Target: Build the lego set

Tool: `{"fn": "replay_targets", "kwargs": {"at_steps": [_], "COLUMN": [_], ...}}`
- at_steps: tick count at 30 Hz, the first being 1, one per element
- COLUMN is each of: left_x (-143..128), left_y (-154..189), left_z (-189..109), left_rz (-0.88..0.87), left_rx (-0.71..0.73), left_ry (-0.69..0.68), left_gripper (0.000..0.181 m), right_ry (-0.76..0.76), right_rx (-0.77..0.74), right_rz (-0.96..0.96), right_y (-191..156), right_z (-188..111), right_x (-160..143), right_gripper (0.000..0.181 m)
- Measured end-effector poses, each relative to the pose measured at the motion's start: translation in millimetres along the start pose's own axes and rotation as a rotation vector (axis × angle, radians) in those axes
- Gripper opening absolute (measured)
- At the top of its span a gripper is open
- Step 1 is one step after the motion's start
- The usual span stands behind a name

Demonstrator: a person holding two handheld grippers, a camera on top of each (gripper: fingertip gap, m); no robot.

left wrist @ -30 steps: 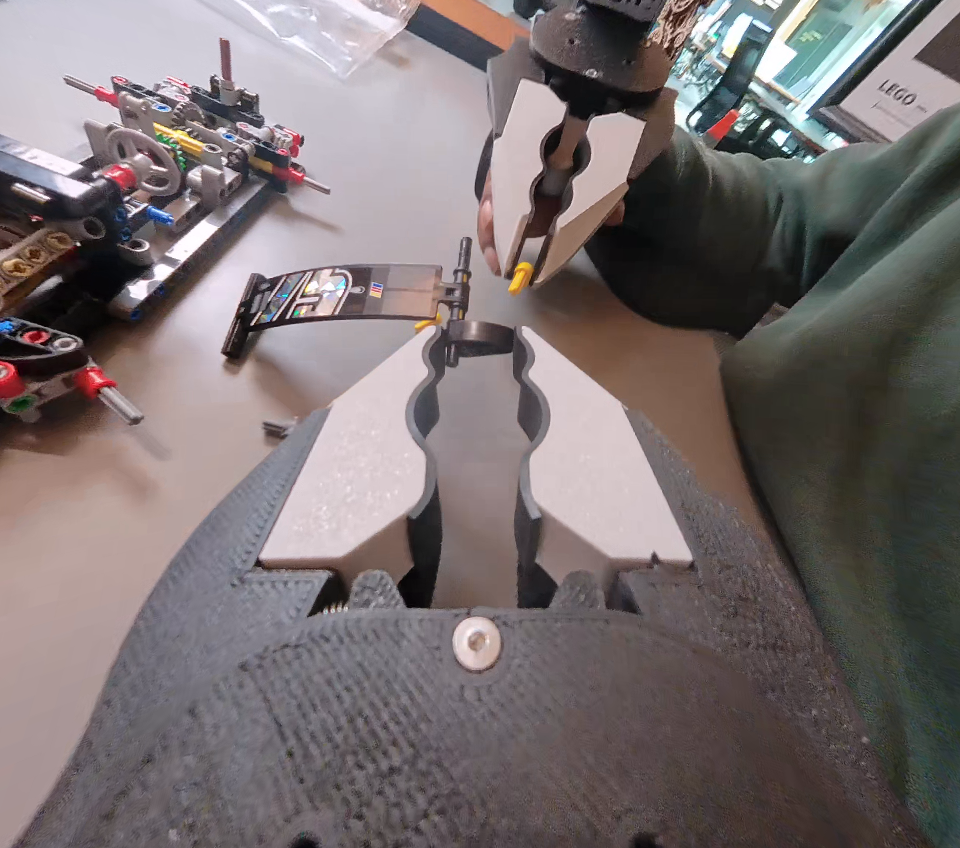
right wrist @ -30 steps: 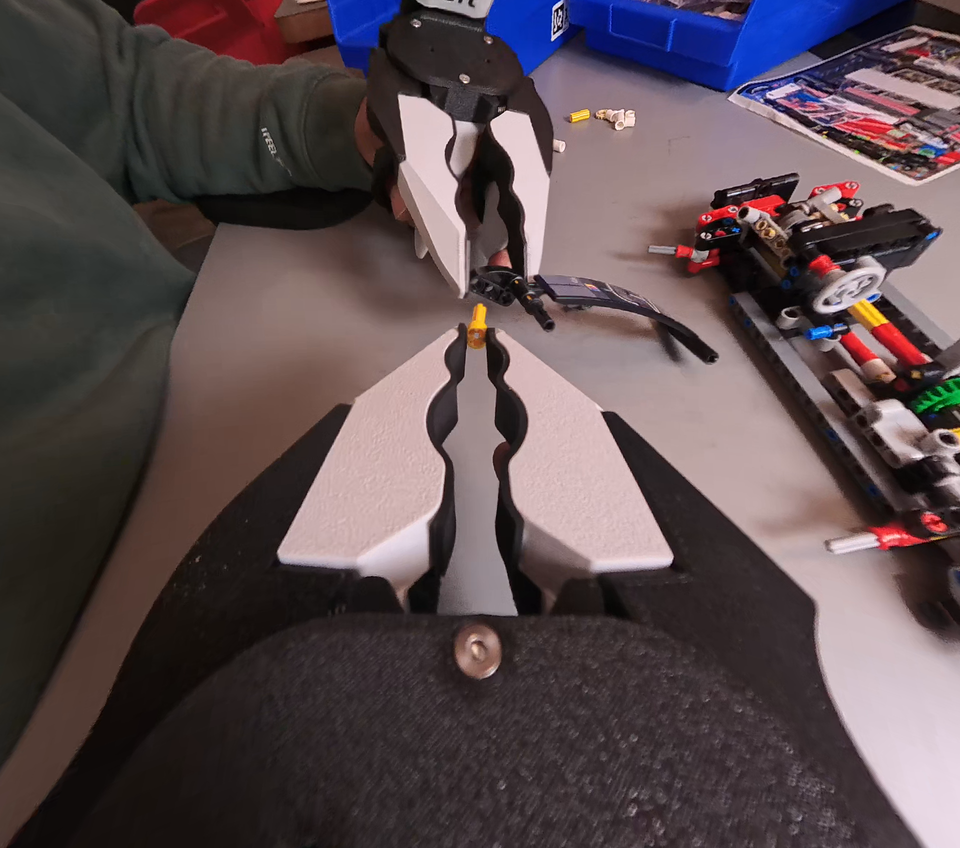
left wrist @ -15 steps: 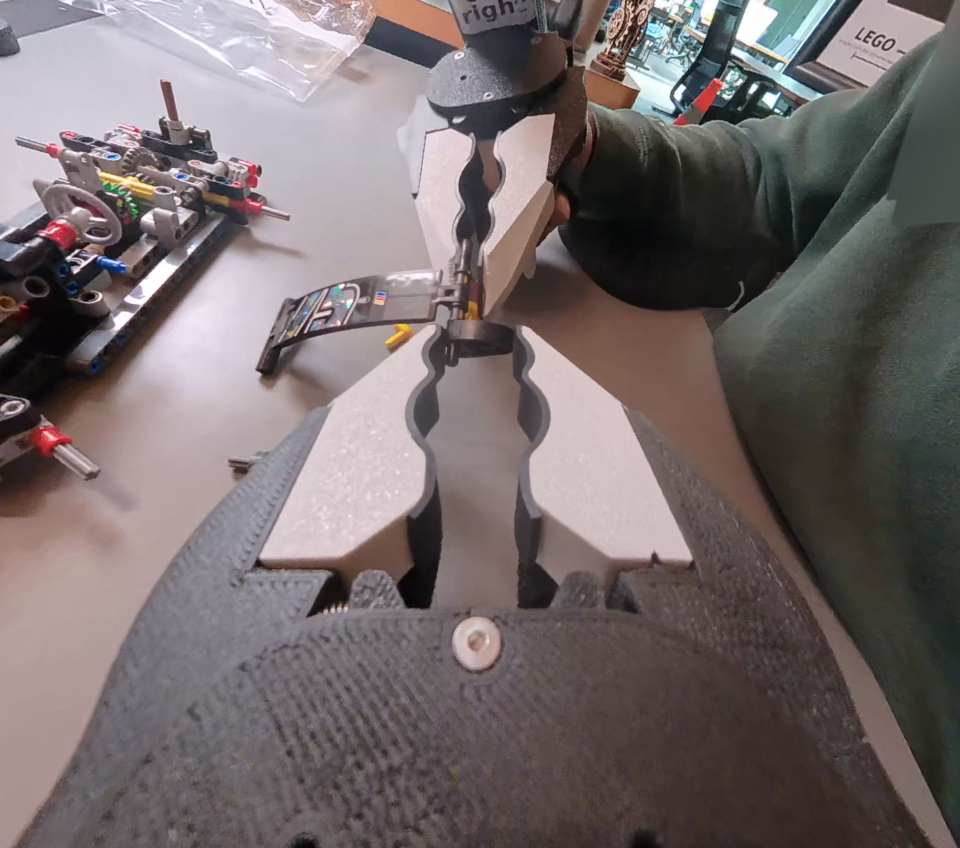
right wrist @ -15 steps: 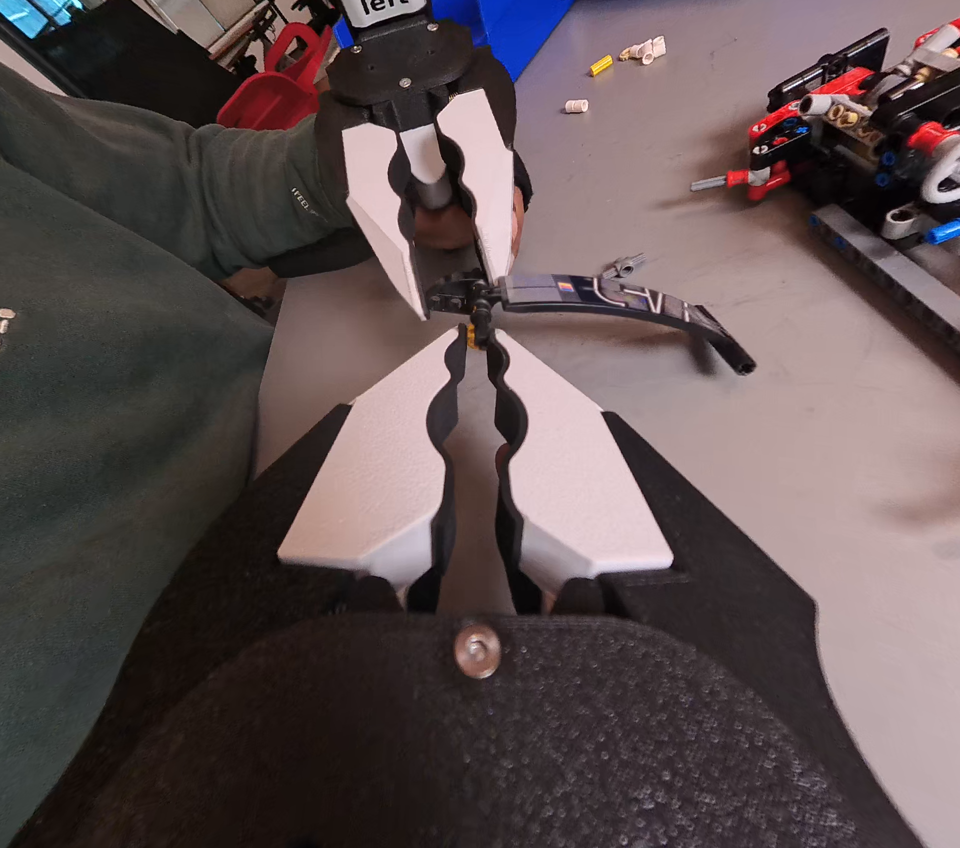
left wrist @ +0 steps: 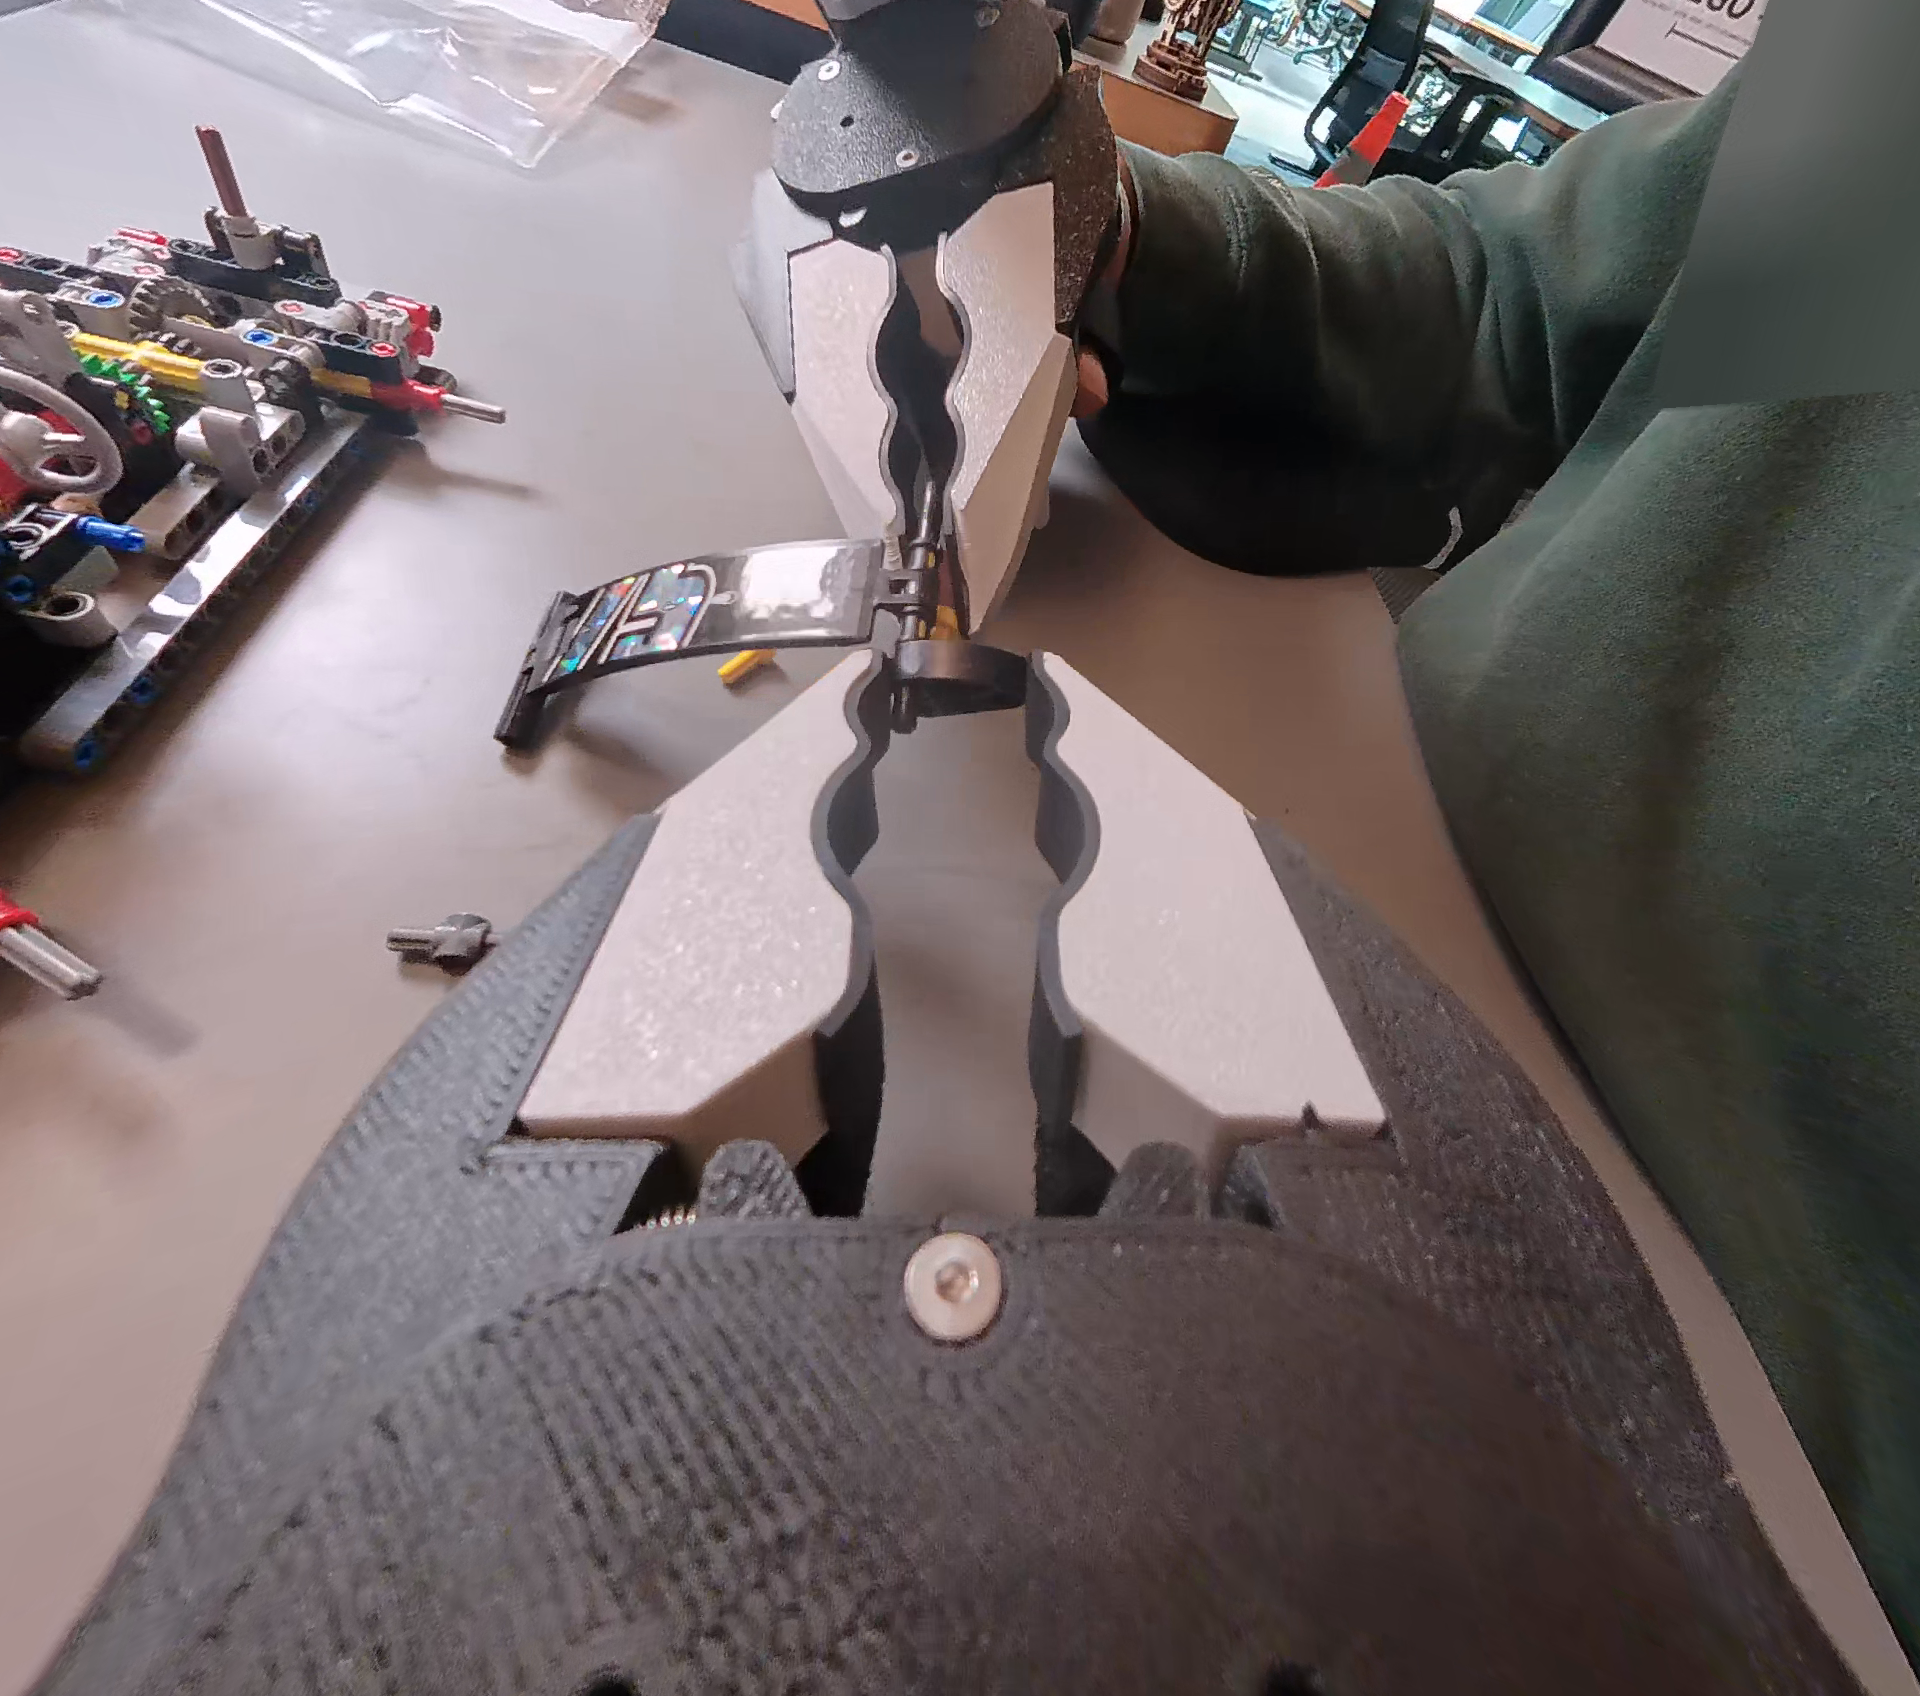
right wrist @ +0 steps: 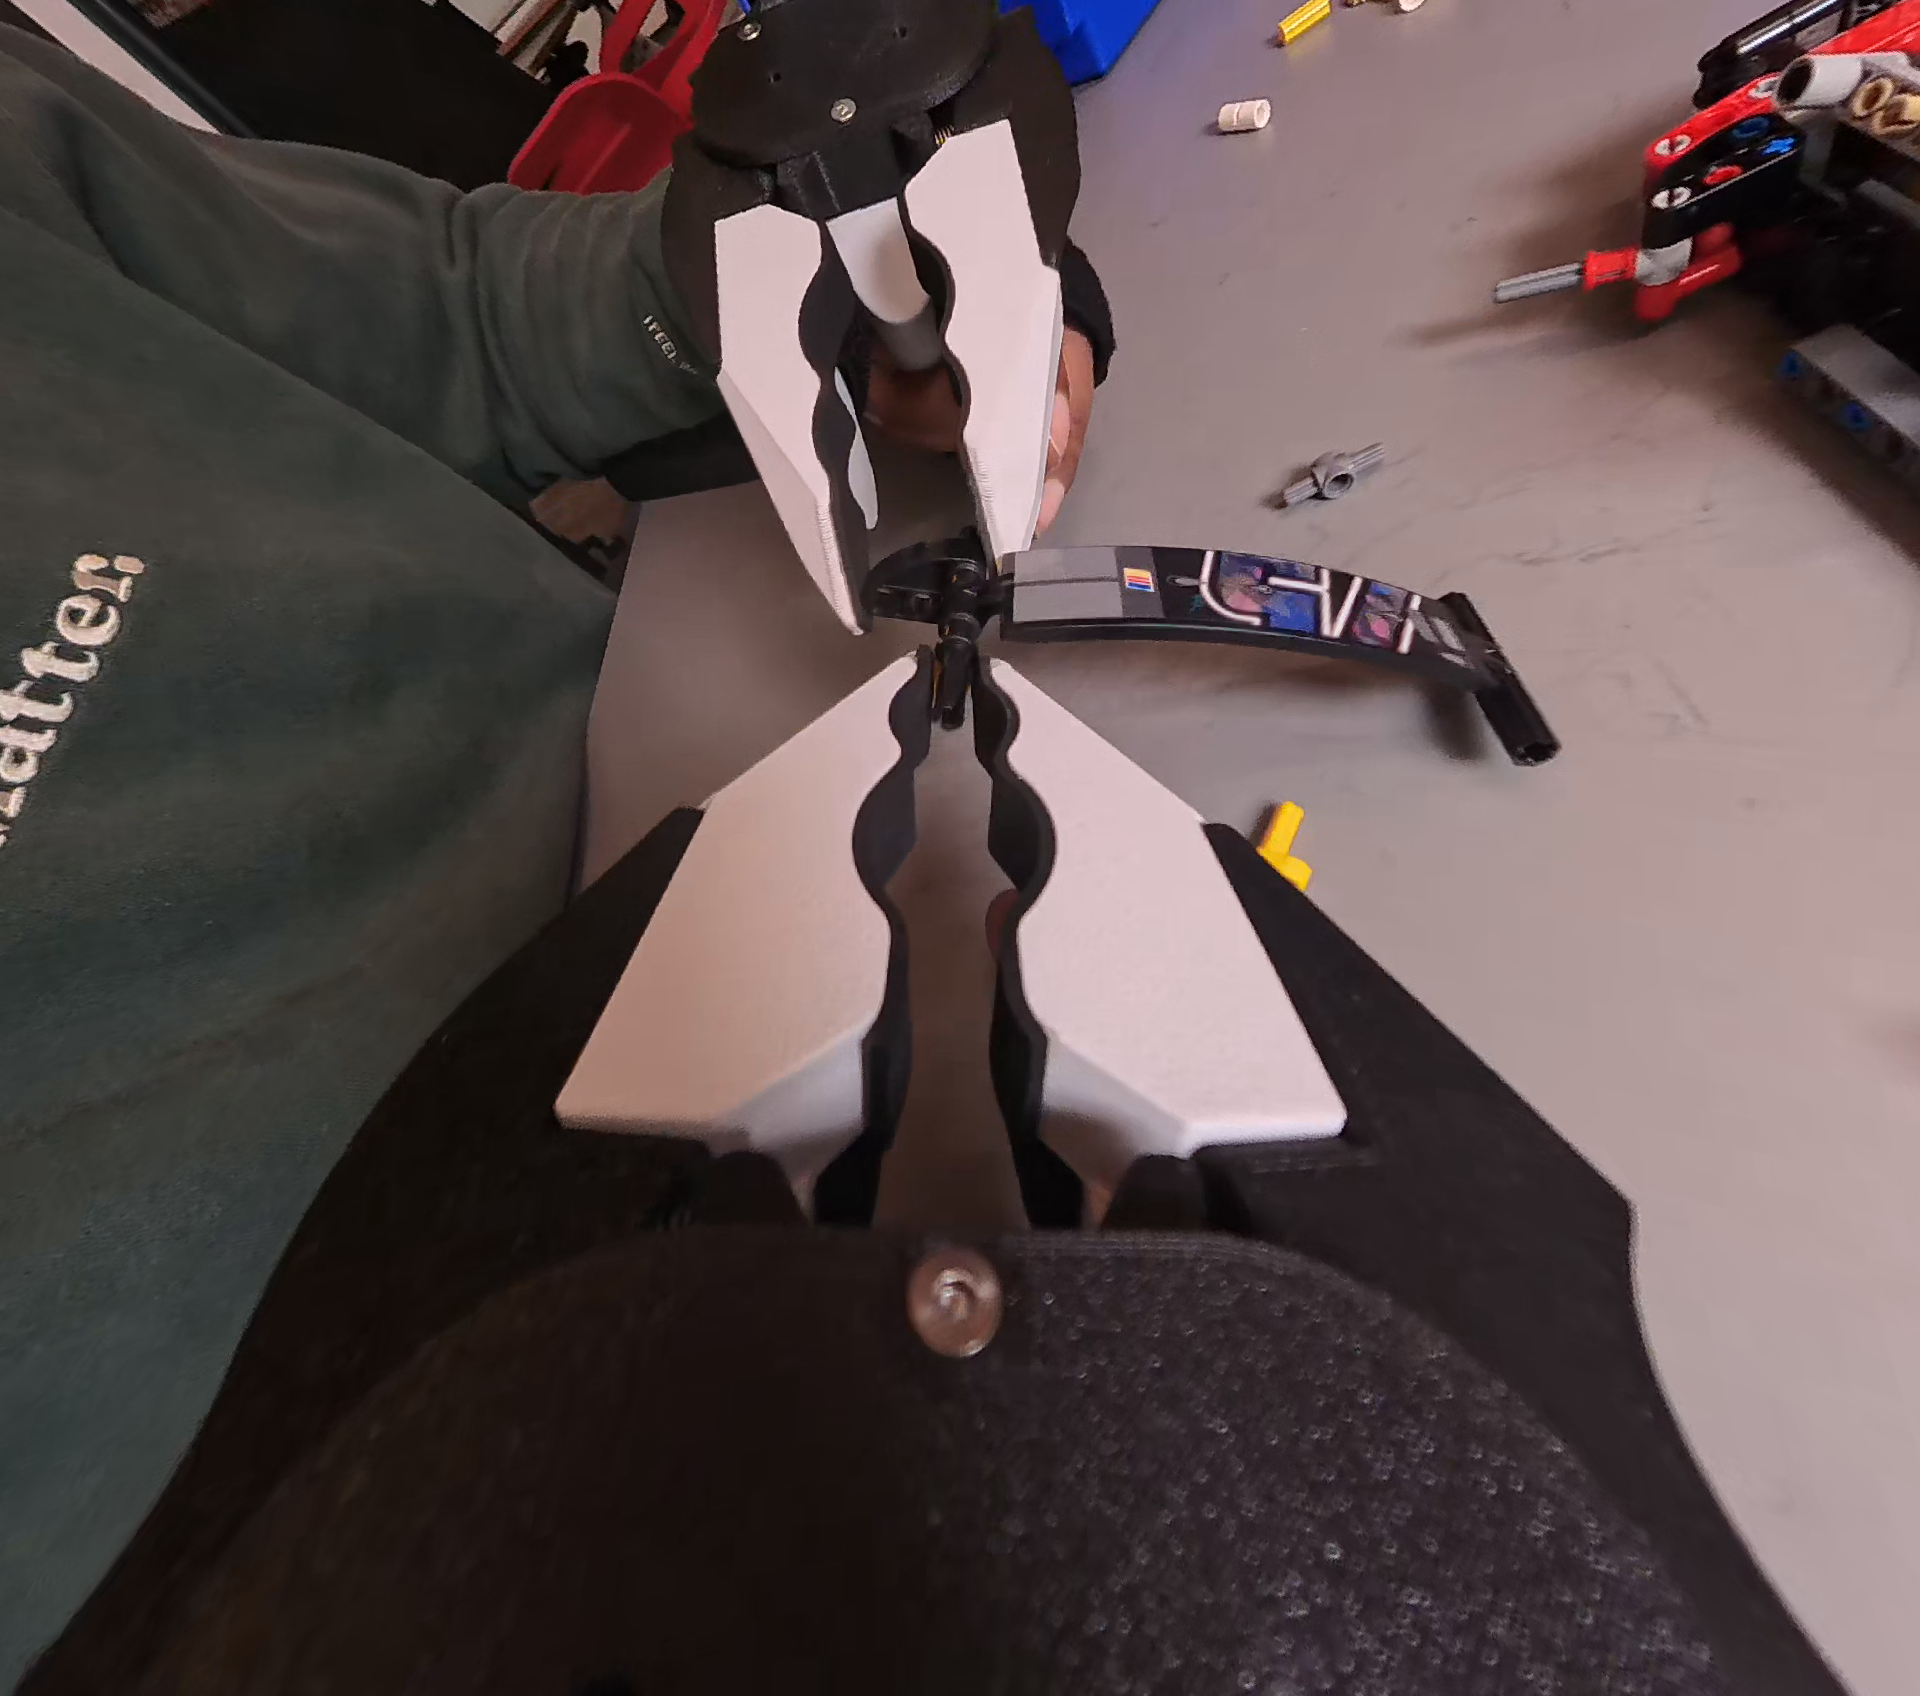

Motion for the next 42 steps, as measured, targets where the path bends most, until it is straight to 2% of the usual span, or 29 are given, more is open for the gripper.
{"fn": "replay_targets", "kwargs": {"at_steps": [5,11,18,28,36,42], "left_x": [-1,1,8,18,32,39], "left_y": [5,5,1,5,6,8], "left_z": [2,-1,-7,-11,-17,-21], "left_rz": [0.035,0.069,0.068,0.044,0.122,0.129], "left_rx": [-0.015,0.013,0.063,0.034,0.095,0.077], "left_ry": [-0.018,-0.005,0.066,0.169,0.267,0.259], "left_gripper": [0.023,0.024,0.024,0.024,0.024,0.023], "right_ry": [-0.033,0.0,0.104,0.17,0.298,0.311], "right_rx": [0.018,0.043,0.066,0.126,0.138,0.074], "right_rz": [0.018,0.072,0.11,0.088,0.025,-0.16], "right_y": [-2,-1,-1,-8,-15,-23], "right_z": [2,3,3,2,0,-3], "right_x": [-4,-2,8,14,25,30], "right_gripper": [0.003,0.003,0.003,0.003,0.003,0.004]}}
Point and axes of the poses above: each gripper's, where its closed fingertips meet, z out along the fingers, x out of its top, y = z × x across the jaws, the point moved 5 cm from there along -z, back along the fingers, and after that the axes turned 9 degrees about z, right-handed, at the moved point
